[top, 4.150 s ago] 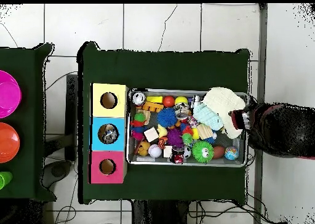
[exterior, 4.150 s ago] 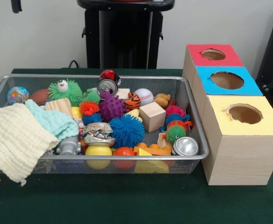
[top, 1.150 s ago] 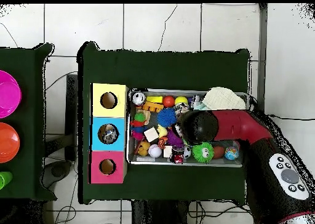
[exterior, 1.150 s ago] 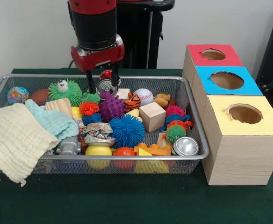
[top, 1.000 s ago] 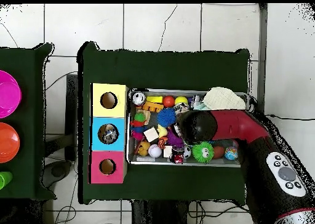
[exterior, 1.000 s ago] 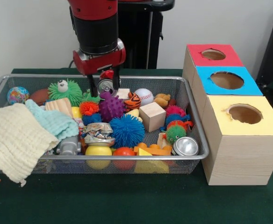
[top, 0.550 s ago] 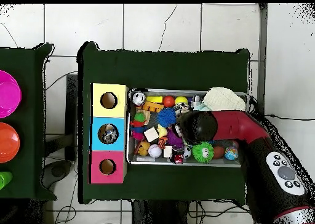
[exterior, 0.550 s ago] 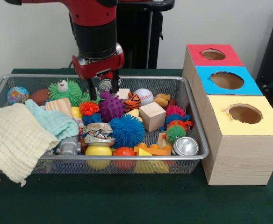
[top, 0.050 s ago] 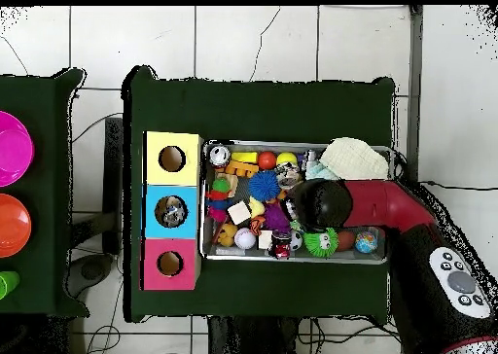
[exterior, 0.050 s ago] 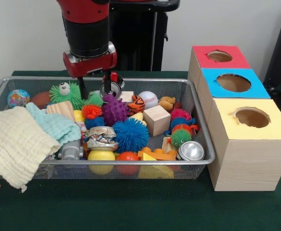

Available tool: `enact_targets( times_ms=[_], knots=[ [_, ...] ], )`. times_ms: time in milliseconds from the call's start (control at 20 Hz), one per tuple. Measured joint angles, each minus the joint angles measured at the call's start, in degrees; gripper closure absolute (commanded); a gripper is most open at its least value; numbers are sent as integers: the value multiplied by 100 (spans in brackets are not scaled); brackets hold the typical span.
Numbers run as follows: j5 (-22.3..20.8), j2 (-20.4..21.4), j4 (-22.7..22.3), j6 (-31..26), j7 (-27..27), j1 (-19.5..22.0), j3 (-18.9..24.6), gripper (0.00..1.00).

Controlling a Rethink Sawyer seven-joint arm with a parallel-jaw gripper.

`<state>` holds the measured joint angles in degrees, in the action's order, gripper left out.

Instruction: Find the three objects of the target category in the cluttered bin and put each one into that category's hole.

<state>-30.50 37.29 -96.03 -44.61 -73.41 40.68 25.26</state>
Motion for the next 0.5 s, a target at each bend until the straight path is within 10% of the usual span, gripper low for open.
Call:
enact_targets(
  times_ms=[500],
  knots=[
    [3,-342,159,-66,0,-470,-217,0]
  ],
)
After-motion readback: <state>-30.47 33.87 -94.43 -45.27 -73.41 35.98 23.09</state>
